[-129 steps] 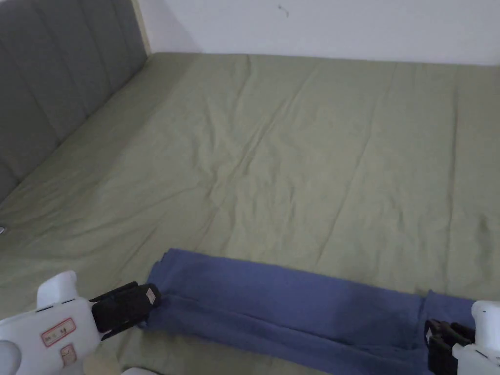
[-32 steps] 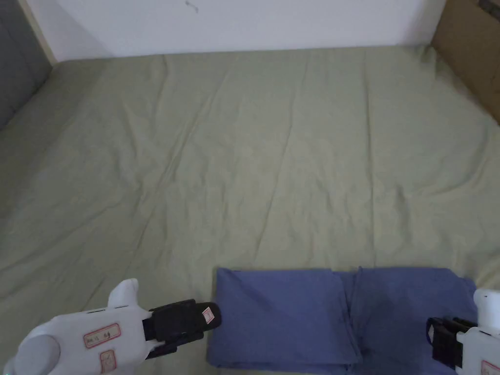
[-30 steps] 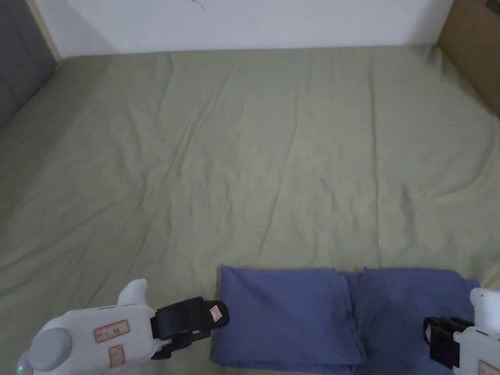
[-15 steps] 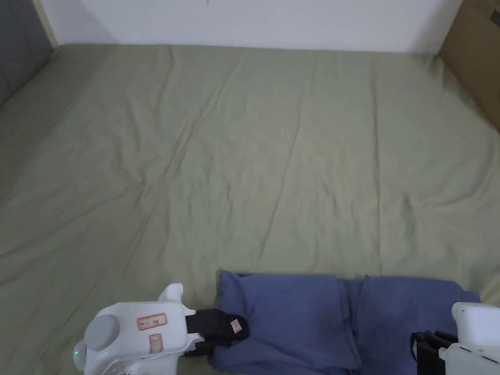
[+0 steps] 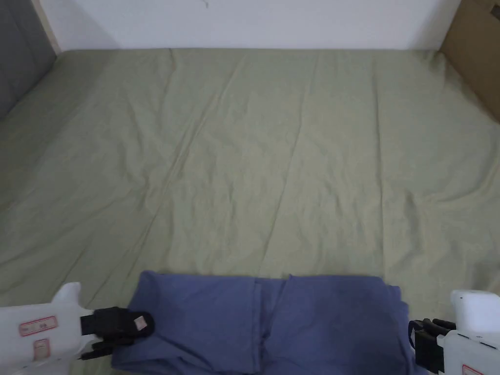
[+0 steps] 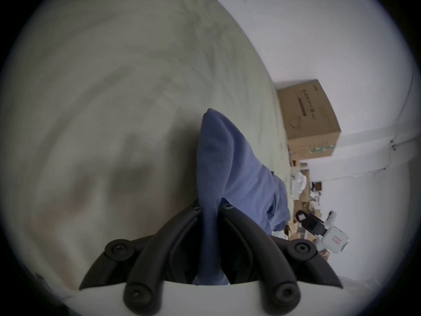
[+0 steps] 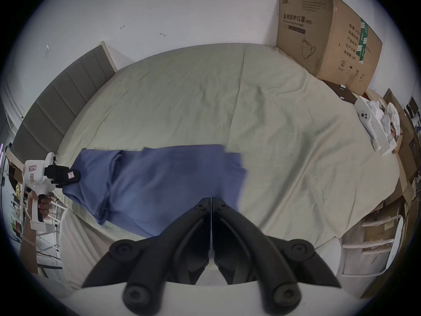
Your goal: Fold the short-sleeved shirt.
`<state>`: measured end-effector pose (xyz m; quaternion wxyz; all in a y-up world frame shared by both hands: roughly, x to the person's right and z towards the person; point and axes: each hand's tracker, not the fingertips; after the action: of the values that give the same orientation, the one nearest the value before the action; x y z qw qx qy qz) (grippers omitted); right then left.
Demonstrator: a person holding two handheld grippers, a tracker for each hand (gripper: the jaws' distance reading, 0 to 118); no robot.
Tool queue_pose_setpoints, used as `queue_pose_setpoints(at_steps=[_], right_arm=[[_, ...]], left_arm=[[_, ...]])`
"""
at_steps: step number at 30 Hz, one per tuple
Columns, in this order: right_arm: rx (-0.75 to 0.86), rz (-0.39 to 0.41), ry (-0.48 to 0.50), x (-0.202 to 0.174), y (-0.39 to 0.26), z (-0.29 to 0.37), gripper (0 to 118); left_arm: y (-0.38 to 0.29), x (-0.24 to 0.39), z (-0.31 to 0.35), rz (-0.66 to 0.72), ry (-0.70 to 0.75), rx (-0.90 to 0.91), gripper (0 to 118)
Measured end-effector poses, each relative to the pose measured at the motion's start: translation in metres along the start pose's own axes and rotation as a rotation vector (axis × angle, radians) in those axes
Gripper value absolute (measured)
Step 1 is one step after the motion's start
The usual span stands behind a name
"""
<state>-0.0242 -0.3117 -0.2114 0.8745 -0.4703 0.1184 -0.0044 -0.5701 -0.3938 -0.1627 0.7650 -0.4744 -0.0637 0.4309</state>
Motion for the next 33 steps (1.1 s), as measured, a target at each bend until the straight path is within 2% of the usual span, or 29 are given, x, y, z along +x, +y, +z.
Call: queue_pose_setpoints(at_steps=[5, 12, 15, 20, 22, 24, 25, 26, 28, 29, 31, 33], right_arm=[[-0.006, -0.027, 0.005, 0.008, -0.005, -0.002, 1], [0.028, -0.077, 0.004, 0.028, -0.004, 0.007, 1], [0.043, -0.118, -0.006, 0.043, -0.006, 0.010, 1], [0.053, -0.178, -0.037, 0.068, -0.015, 0.015, 1], [0.051, -0.212, -0.048, 0.079, -0.019, 0.015, 1], [0.050, -0.235, -0.061, 0.089, -0.024, 0.016, 1], [0.049, -0.247, -0.069, 0.093, -0.027, 0.017, 1], [0.044, -0.257, -0.072, 0.098, -0.029, 0.017, 1], [0.040, -0.292, -0.087, 0.105, -0.033, 0.017, 1], [0.039, -0.303, -0.088, 0.109, -0.035, 0.018, 1], [0.040, -0.317, -0.089, 0.114, -0.039, 0.020, 1], [0.030, -0.320, -0.096, 0.117, -0.042, 0.018, 1]], left_arm=[[-0.002, 0.032, 0.022, -0.032, 0.018, 0.044, 8], [-0.025, 0.168, 0.020, -0.282, 0.057, 0.094, 8], [-0.038, 0.221, -0.003, -0.387, -0.012, 0.052, 8], [-0.064, 0.279, -0.076, -0.441, -0.143, -0.062, 8], [-0.081, 0.298, -0.113, -0.450, -0.116, -0.151, 8], [-0.097, 0.309, -0.151, -0.553, -0.099, -0.235, 11], [-0.104, 0.311, -0.169, -0.574, -0.069, -0.284, 24], [-0.110, 0.311, -0.182, -0.585, -0.037, -0.330, 44], [-0.119, 0.305, -0.204, -0.565, 0.025, -0.370, 105], [-0.116, 0.303, -0.202, -0.547, 0.029, -0.352, 109], [-0.103, 0.296, -0.189, -0.472, -0.004, -0.314, 99], [-0.087, 0.289, -0.164, -0.407, -0.043, -0.244, 97]])
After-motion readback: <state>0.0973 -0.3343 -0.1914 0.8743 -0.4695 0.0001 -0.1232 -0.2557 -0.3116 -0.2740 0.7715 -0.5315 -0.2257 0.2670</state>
